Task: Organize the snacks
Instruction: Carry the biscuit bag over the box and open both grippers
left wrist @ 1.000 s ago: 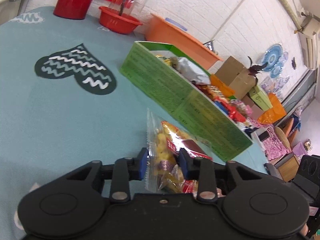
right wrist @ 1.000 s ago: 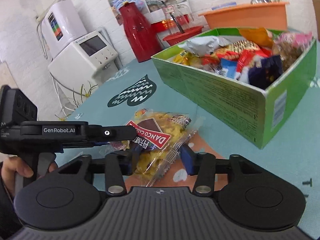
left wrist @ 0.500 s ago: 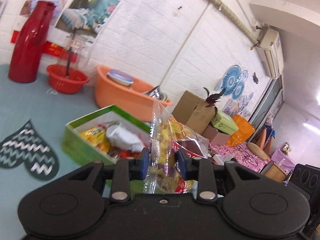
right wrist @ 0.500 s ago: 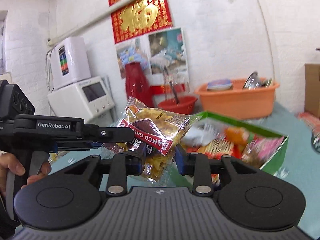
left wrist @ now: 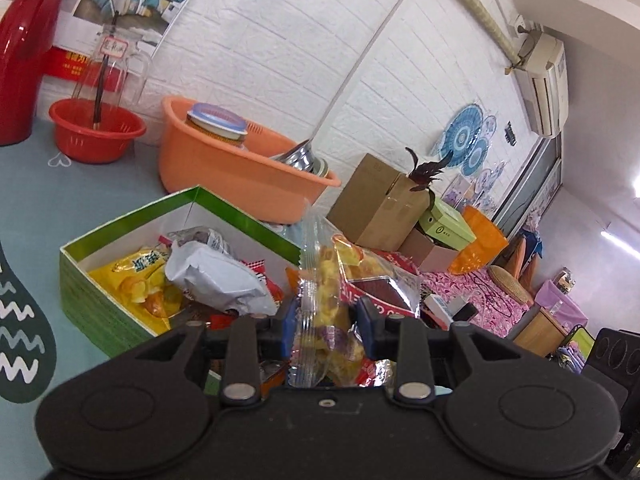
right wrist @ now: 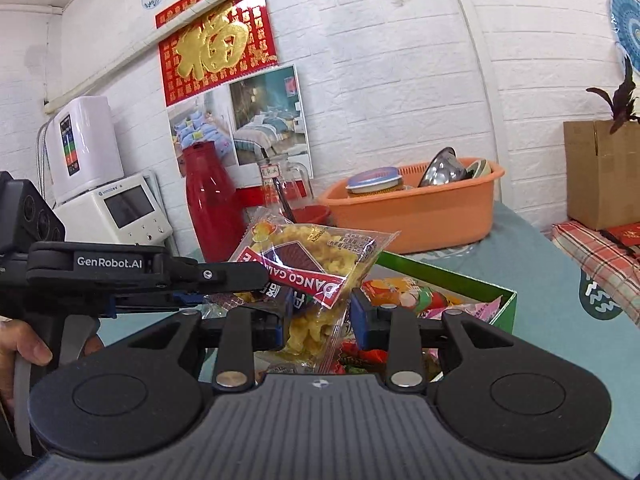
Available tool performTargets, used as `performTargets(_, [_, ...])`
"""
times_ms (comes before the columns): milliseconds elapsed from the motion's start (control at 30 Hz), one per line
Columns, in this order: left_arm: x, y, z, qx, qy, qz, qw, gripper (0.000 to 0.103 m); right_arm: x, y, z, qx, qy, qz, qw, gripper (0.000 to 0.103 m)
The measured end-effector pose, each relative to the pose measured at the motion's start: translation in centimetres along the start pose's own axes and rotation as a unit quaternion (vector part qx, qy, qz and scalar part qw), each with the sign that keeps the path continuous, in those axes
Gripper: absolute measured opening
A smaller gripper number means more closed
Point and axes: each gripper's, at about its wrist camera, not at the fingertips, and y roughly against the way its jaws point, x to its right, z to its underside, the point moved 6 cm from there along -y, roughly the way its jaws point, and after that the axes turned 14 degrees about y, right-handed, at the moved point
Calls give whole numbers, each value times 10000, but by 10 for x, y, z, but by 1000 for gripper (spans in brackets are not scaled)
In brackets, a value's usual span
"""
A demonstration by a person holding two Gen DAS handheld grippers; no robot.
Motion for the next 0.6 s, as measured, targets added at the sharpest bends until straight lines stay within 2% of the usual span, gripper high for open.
performTargets(167, [-25, -19, -1, -126, 134, -338, 9993, 57, -1, -20, 12, -277, 87, 19, 9996, 54])
performTargets(500, [-41, -38, -23, -8, 302, -451, 9985, 63, 2, -59, 2, -651, 416, 208, 9968, 55])
performTargets(567, [-40, -36, -21, -3, 257, -456, 9986, 72, 4, -60, 2, -616, 382, 152, 9973, 56])
performTargets(600, [-38, -34, -19, 5, 195, -448, 9988, 90, 4, -57, 3, -580, 389, 120, 9975, 58])
